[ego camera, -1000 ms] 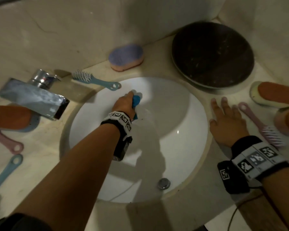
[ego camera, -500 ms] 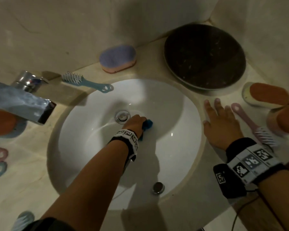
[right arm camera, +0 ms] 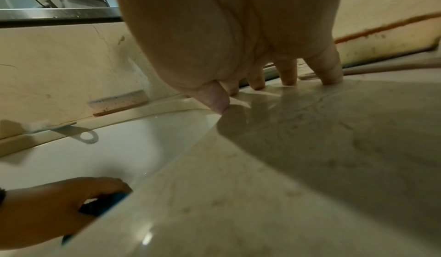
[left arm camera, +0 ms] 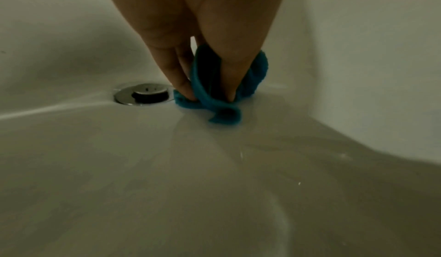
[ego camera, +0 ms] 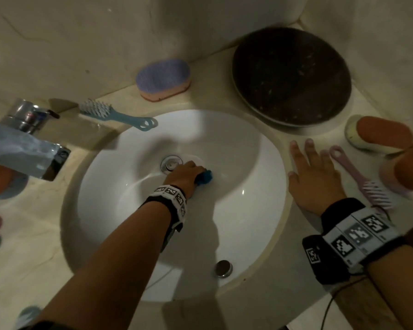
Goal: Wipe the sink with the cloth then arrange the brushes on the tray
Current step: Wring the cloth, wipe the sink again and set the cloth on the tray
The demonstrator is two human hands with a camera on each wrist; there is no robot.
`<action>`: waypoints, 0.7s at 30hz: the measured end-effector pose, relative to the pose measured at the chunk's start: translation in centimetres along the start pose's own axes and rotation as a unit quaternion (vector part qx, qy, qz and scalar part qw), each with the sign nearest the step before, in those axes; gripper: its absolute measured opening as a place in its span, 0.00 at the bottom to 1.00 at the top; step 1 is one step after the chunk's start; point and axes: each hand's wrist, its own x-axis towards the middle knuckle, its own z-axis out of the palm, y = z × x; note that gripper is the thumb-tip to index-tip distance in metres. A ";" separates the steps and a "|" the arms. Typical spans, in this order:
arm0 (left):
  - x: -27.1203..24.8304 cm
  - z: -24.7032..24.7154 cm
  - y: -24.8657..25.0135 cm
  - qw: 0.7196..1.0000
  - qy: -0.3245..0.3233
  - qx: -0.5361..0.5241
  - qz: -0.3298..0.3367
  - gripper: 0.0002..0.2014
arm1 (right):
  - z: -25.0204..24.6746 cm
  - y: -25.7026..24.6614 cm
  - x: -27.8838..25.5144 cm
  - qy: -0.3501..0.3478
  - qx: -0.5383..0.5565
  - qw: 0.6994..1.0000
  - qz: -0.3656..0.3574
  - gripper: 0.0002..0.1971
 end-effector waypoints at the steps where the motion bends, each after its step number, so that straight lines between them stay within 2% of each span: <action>1: 0.1 0.3 -0.1 1.000 0.009 0.010 0.000 0.21 | 0.1 0.0 0.0 0.000 0.002 1.000 0.002 0.35; 6: 0.3 0.6 -1.9 0.995 0.070 0.018 -0.064 0.22 | 0.2 -0.2 -0.1 0.008 0.014 1.000 0.011 0.34; 14: -0.7 -0.5 -2.4 0.990 0.058 0.040 -0.122 0.26 | 0.2 0.0 0.0 0.007 0.014 1.000 0.013 0.34; 18: -2.6 -2.5 -2.7 0.979 0.088 -0.002 -0.183 0.24 | 0.0 -0.1 -0.1 -0.001 0.011 1.000 0.013 0.34; 21: -4.1 -4.2 -1.8 0.980 0.072 -0.020 -0.184 0.28 | -0.4 0.0 0.0 -0.014 -0.006 1.000 0.012 0.33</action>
